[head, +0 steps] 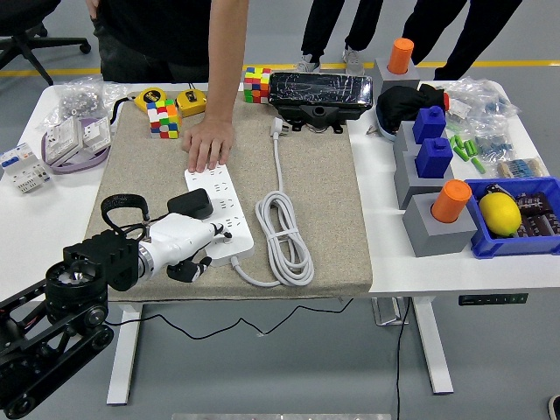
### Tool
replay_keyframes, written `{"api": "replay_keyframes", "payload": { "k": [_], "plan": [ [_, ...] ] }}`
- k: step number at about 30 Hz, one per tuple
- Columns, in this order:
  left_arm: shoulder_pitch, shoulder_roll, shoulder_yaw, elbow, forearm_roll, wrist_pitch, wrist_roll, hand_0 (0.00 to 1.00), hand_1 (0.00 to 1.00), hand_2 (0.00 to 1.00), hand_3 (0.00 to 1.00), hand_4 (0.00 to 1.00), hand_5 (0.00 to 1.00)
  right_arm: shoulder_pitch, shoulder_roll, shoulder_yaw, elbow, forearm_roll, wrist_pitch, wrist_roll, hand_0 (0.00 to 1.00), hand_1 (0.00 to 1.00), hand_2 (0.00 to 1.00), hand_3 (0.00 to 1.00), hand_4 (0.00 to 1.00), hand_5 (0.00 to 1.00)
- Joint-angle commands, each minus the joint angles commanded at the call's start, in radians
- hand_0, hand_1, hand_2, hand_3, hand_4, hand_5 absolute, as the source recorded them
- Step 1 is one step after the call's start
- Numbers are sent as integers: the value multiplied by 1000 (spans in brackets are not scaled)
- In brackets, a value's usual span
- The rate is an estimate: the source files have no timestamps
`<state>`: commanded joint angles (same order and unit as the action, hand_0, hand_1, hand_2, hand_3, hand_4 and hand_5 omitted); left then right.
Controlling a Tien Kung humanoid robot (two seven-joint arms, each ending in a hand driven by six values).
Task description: Pick up the plug,place it near the board,insert it into the board,press the button
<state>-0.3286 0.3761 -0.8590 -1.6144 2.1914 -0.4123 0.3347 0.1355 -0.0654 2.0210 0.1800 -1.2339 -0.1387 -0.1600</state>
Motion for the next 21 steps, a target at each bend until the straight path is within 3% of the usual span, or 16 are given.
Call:
{"api": "replay_keyframes", "payload": {
  "k": [14,21],
  "plan": [
    [-5,-6,4,41,11,29,-16,181,2,104,865,422,2,0,0,-3,0,3,2,1,790,693,713,762,998,998],
    [-2,-8,10,56,11,21,-17,181,2,103,862,413,2,-3,0,-4,0,5,2,0,789,693,712,762,998,998]
  ]
}}
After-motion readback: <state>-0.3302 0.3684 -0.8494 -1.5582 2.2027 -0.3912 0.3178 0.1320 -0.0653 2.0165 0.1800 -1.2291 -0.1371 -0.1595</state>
